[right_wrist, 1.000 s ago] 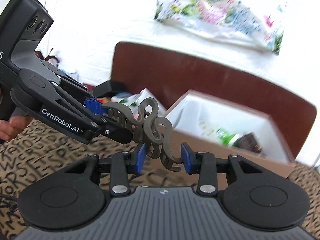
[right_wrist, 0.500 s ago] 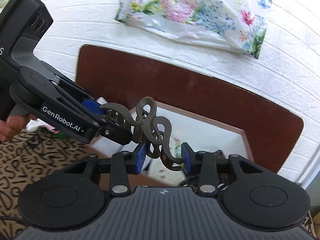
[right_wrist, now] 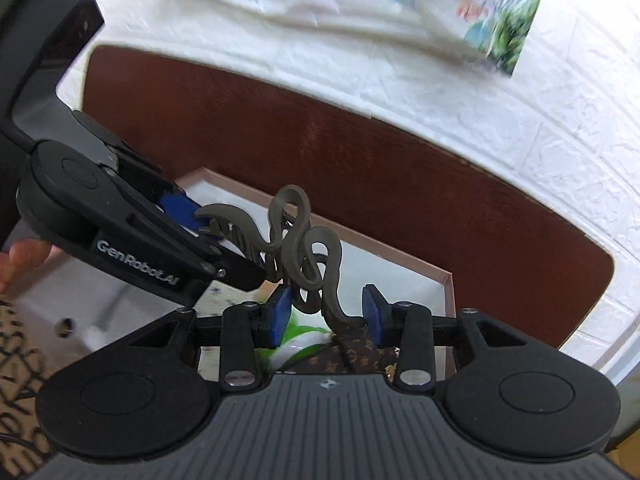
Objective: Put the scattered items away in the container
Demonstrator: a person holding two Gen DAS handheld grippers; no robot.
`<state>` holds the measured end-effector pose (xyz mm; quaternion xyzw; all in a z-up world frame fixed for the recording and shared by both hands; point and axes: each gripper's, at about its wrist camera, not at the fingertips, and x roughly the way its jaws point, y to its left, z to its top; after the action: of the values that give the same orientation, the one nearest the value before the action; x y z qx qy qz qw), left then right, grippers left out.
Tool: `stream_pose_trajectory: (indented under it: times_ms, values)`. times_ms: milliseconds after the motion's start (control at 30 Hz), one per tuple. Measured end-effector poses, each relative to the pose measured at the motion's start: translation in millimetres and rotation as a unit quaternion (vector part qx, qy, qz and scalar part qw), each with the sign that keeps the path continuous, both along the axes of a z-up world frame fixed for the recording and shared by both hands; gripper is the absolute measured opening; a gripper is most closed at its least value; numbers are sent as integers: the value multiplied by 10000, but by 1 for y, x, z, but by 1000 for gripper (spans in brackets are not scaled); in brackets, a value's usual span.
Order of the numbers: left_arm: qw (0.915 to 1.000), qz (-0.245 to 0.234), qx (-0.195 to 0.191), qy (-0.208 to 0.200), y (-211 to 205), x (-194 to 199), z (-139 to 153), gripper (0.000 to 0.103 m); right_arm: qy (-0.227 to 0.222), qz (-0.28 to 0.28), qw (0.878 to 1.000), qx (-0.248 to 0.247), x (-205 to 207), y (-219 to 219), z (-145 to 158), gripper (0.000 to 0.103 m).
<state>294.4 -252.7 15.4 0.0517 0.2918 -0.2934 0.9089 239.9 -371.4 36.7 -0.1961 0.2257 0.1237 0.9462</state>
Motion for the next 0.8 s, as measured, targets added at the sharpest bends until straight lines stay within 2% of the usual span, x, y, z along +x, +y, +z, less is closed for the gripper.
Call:
stream_pose_trajectory:
  times_ms: [67,100,167,300,400,533,800]
  values:
    - [9995,290,121,-11,-4,10,-5,89,97,-292,9992,-252,16,5,-9,56]
    - [9992,373,148,-61,-4,11,-5,89,144,-451,9981,-401,22,7,-13,65]
    - [9993,340,113,-114,1,9,-5,90,139,-575,9969,-513,23,9,-17,68]
    - [9982,500,81,-324,15,-2,-3,98,106,-568,9975,-418,7,8,-20,85]
    - [9974,649,35,-325,24,-9,1,99,46,-687,9970,-348,-9,7,-19,95]
    - [9970,719,-83,-282,36,-29,7,100,10,-711,9975,1,-34,4,-9,100]
    - [9936,966,-76,-574,52,-94,25,103,-59,-865,9898,1132,-90,-14,11,102]
